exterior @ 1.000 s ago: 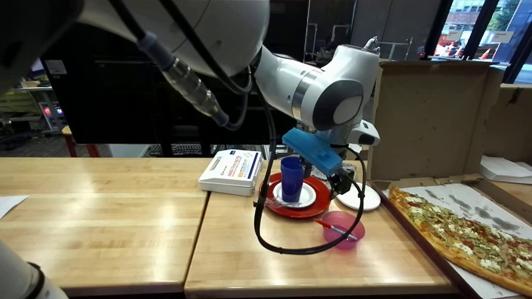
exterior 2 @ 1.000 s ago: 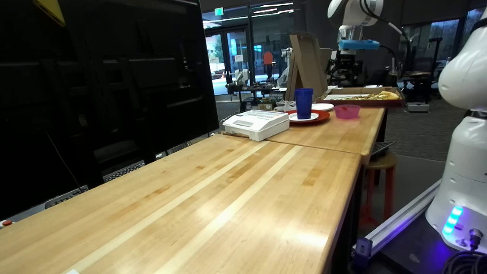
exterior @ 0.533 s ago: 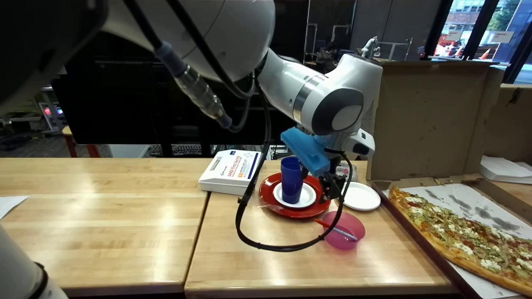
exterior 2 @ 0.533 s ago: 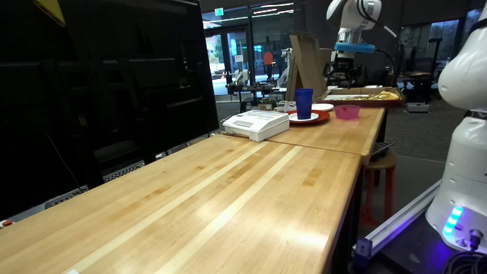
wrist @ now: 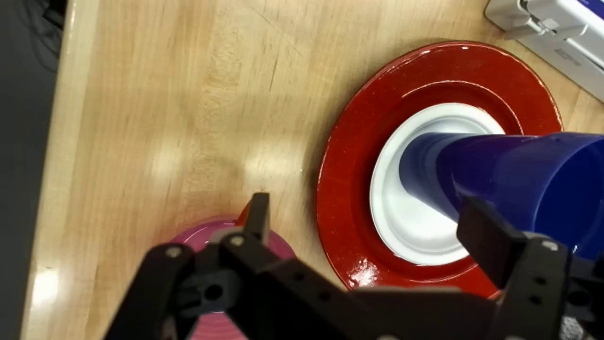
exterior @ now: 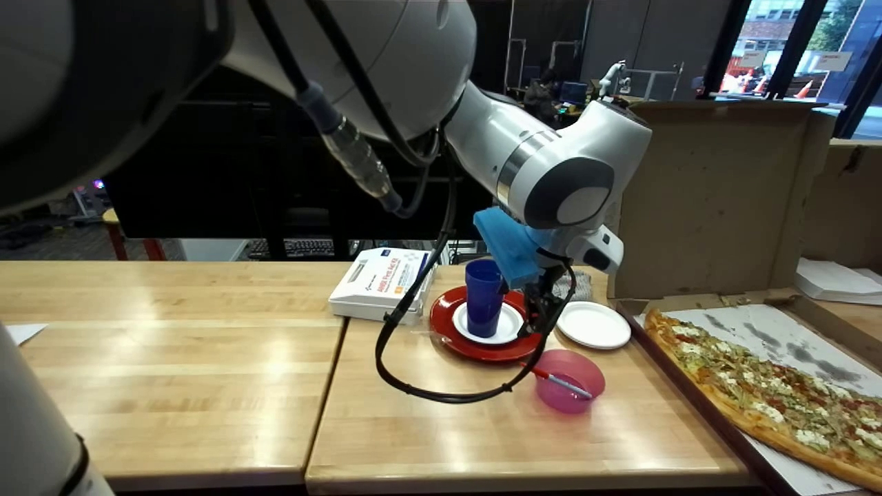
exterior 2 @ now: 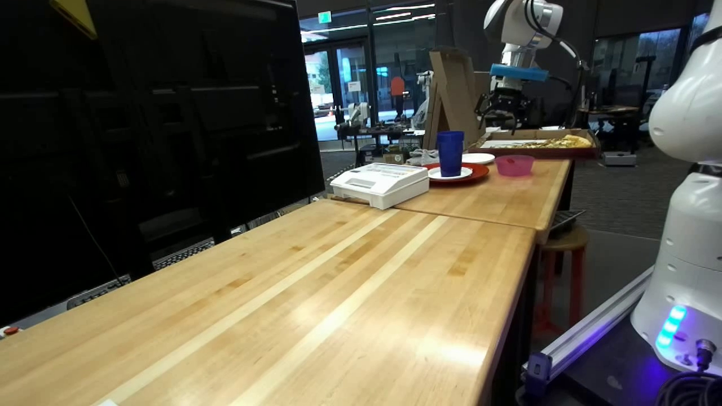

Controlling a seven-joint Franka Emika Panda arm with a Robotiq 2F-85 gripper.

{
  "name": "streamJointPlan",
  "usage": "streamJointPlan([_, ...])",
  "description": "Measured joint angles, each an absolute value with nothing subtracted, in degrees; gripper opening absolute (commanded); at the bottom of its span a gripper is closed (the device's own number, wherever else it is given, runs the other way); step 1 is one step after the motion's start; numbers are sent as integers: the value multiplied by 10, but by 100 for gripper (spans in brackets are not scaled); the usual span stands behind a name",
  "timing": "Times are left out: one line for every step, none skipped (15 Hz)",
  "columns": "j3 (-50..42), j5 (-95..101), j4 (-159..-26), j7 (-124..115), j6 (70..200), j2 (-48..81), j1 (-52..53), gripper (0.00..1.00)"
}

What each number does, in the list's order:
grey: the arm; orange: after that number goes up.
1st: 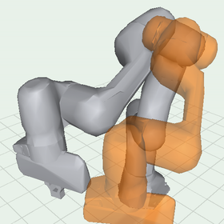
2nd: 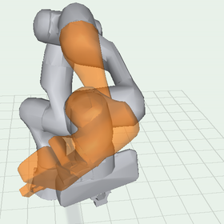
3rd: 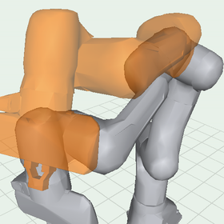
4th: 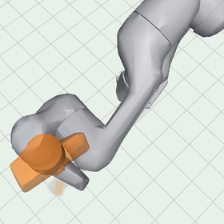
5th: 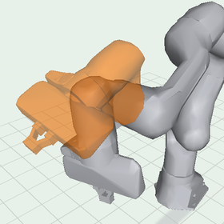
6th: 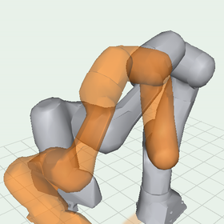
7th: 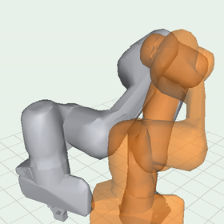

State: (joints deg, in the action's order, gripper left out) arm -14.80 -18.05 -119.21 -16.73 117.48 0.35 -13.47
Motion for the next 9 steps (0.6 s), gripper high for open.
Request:
streamJointPlan([-149,-186,-1188,-172,1171,8,-137,100])
streamJointPlan([-151,-191,-1183,-176,1166,14,-139,100])
streamJointPlan([-152,-194,-1179,-177,1161,18,-141,100])
streamJointPlan([-153,-195,-1175,-177,1156,22,-142,100])
streamJointPlan([-153,-195,-1173,-178,1155,25,-143,100])
streamJointPlan([-153,-195,-1171,-179,1154,27,-144,100])
streamJointPlan([-153,-195,-1170,-179,1154,28,-144,100])
streamJointPlan([-153,-195,-1169,-180,1153,28,-144,100])
streamJointPlan([-153,-195,-1169,-180,1153,28,-144,100])
